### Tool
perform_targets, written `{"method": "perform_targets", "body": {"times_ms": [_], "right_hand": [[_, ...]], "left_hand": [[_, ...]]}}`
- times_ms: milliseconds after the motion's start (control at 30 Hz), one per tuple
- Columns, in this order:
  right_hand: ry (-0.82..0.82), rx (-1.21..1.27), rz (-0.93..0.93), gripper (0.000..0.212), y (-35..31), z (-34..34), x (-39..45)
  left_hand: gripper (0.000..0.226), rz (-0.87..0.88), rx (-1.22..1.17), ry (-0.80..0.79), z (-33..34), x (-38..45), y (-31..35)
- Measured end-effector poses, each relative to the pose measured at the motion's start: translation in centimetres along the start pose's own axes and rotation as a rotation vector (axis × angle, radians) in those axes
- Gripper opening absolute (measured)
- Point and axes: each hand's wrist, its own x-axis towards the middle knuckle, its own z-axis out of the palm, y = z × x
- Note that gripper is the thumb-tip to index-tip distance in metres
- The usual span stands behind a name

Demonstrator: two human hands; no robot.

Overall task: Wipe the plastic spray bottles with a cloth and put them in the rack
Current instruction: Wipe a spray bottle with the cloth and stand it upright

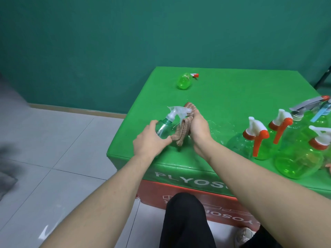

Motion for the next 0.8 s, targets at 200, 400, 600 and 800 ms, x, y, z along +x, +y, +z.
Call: {"method": "perform_targets", "body": {"times_ms": [200, 400, 600, 800], "right_hand": [[-0.032, 0.106, 0.035, 0.043, 1.0, 1.4, 0.3], [-0.110, -0.161, -0.057, 0.048, 1.8, 0.6, -1.1], [-0.091, -0.051, 0.058, 0.044, 2.2, -1.7, -1.7], [-0.052, 0.180, 0.145, 0.033, 1.0, -2.5, -1.8]], "left_hand": [[0.077, -0.030, -0.010, -0.003, 0.1, 0.3, 0.3], [0.082, -0.069, -0.048, -0.051, -0.5, 0.7, 0.6], [0.097, -0.049, -0.149, -0.081, -1.1, 0.9, 0.6], [0.075, -0.077, -0.353, -0.054, -1.9, 0.7, -0.4]]}}
